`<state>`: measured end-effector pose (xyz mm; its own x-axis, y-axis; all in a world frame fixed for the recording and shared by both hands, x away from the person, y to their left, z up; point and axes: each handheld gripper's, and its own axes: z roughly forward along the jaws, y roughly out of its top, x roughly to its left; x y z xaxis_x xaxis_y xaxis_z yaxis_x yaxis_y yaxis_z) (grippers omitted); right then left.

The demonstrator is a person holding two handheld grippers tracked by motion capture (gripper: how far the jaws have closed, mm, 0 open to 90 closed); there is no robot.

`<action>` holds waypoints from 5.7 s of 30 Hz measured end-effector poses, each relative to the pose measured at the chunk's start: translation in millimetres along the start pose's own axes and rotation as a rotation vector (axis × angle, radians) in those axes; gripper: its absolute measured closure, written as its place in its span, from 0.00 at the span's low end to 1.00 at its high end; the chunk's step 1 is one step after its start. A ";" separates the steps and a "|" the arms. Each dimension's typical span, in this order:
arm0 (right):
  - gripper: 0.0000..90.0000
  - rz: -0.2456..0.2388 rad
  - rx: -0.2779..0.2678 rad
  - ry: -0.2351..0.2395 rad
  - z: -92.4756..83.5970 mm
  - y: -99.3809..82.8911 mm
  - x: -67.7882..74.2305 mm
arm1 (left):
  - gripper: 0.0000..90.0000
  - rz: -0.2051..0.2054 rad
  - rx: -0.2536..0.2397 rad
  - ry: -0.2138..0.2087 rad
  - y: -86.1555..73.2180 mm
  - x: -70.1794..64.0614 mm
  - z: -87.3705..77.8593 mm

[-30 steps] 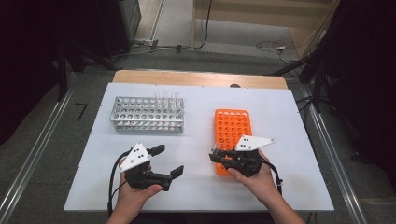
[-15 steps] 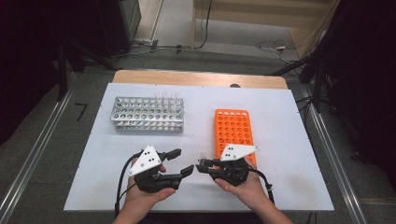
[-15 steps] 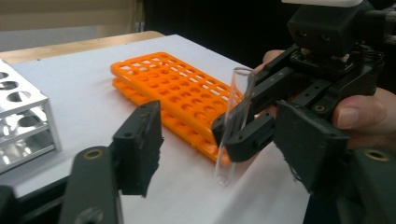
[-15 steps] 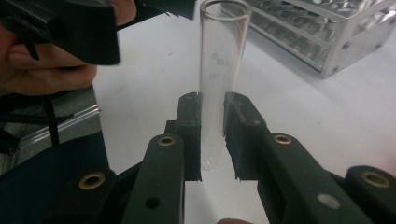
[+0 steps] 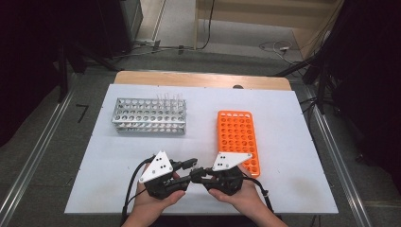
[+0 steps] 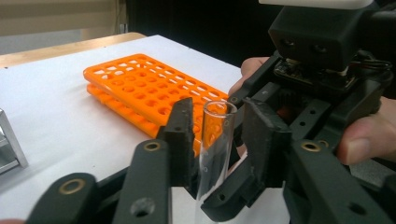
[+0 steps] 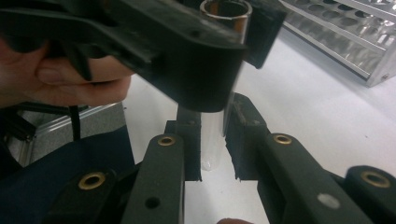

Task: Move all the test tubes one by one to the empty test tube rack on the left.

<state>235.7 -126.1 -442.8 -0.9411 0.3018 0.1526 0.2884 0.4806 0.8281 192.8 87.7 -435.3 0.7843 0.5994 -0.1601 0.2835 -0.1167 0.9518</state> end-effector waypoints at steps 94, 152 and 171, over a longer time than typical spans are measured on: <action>0.00 0.217 -0.150 -0.396 -166.6 -116.9 -80.6 | 0.84 -0.091 -0.091 0.542 72.2 237.3 17.7; 0.00 0.226 -0.124 -0.397 -153.4 -119.4 -86.6 | 0.00 -0.089 -0.005 0.411 -9.1 112.8 -54.5; 0.00 0.236 -0.120 -0.427 -150.4 -125.7 -88.3 | 0.00 -0.080 -0.033 0.360 -37.0 73.8 -94.4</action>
<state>256.0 -337.0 -479.3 -0.6894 0.7126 0.1298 0.4390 0.2685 0.8575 188.1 211.0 -457.7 0.5139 0.8467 -0.1379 0.3138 -0.0359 0.9488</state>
